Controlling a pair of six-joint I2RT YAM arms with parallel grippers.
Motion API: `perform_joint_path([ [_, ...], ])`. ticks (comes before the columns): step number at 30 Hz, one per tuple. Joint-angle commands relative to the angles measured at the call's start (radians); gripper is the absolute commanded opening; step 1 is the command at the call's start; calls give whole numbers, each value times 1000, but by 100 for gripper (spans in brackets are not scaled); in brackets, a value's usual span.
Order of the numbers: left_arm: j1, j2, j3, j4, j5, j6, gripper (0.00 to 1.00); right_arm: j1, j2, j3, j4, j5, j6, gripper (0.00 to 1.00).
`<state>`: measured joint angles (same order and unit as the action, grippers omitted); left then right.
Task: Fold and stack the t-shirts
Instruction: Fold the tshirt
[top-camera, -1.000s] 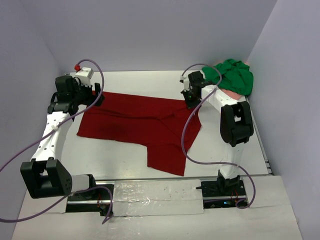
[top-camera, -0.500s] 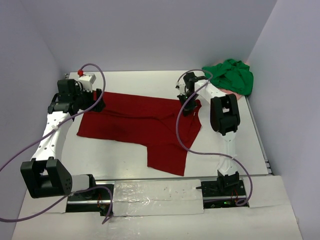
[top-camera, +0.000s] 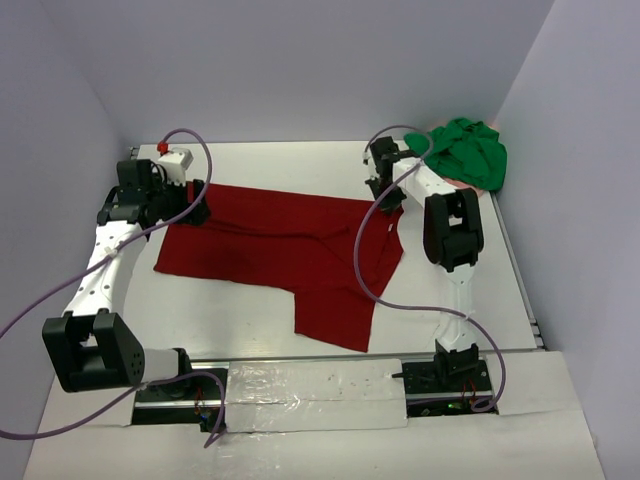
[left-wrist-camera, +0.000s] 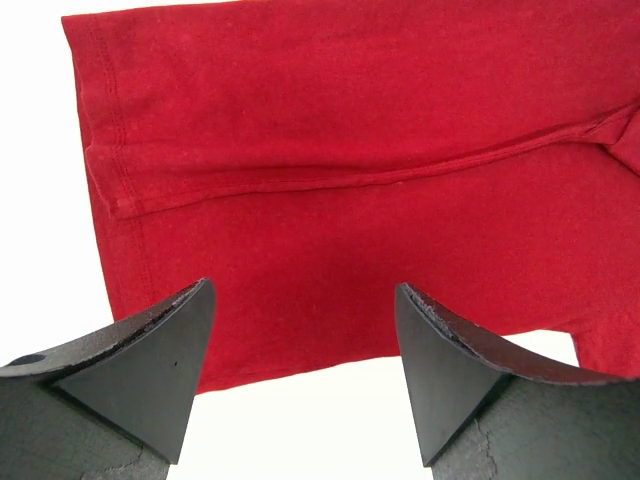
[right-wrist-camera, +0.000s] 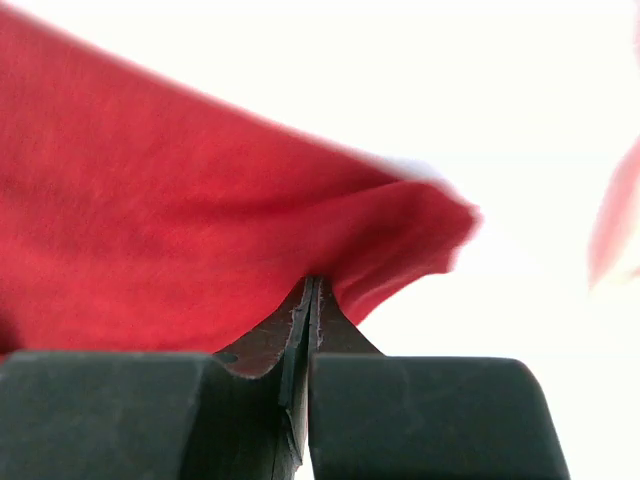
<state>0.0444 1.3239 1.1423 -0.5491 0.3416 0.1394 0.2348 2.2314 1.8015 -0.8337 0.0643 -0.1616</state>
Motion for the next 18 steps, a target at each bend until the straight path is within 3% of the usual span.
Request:
perform_joint_path([
  [1, 9, -43, -9, 24, -21, 11, 81, -9, -104, 12, 148, 138, -15, 0],
  [7, 17, -65, -36, 34, -18, 9, 82, -11, -93, 38, 200, 68, 7, 0],
  [11, 25, -68, -59, 38, -1, 14, 81, -12, -58, 103, 118, -64, 36, 0],
  [12, 25, -71, -62, 40, 2, 15, 81, -14, -61, 102, 104, -178, 30, 0],
  [18, 34, -80, -87, 54, 10, 17, 81, 9, -265, -53, 107, -256, 42, 0],
])
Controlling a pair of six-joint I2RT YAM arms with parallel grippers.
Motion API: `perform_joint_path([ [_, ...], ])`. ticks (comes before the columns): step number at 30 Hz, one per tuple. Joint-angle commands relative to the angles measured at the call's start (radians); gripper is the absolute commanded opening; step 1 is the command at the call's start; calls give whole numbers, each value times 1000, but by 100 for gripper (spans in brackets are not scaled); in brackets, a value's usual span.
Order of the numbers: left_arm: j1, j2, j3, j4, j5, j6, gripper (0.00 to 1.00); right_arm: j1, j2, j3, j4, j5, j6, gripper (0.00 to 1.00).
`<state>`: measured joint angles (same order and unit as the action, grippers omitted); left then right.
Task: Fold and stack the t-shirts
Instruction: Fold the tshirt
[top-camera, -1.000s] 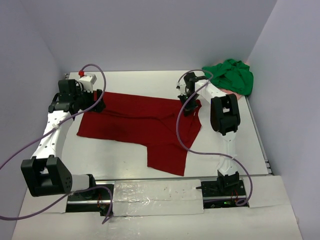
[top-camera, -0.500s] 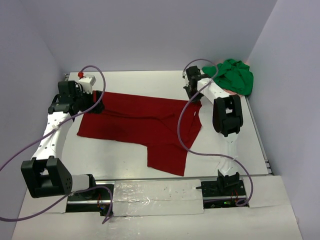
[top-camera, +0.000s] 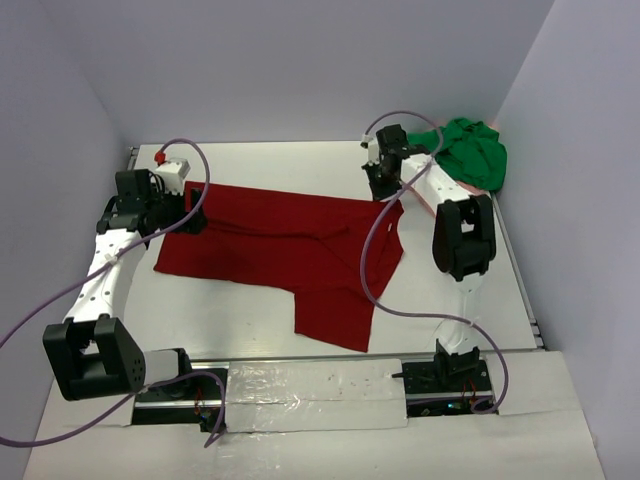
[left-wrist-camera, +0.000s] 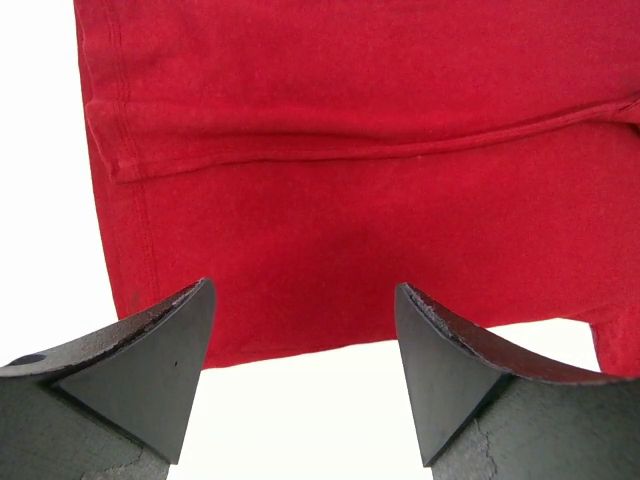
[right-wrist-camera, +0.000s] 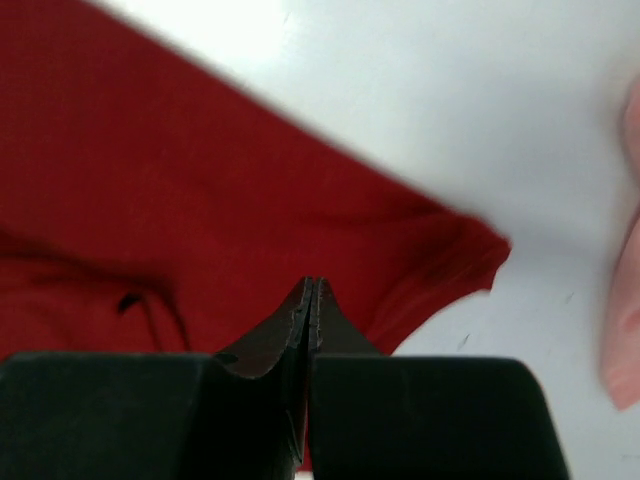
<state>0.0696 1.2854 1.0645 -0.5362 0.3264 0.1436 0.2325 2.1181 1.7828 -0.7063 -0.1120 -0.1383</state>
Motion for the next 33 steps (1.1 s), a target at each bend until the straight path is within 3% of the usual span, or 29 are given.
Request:
perform_joint_path([
  [1, 13, -40, -14, 45, 26, 13, 81, 14, -187, -46, -28, -80, 19, 0],
  [10, 29, -44, -57, 62, 49, 13, 81, 18, -176, -203, -102, -40, 23, 0],
  [18, 30, -18, -40, 64, 46, 13, 81, 18, -5, -177, -128, -95, 46, 0],
  [27, 33, -14, -40, 73, 28, 14, 81, 18, 143, 38, -197, -132, 85, 0],
  [30, 32, -15, -32, 71, 26, 14, 81, 14, 203, 160, -220, -111, 97, 0],
  [33, 32, -8, -26, 70, 20, 16, 81, 10, 295, 391, -268, -86, 105, 0],
])
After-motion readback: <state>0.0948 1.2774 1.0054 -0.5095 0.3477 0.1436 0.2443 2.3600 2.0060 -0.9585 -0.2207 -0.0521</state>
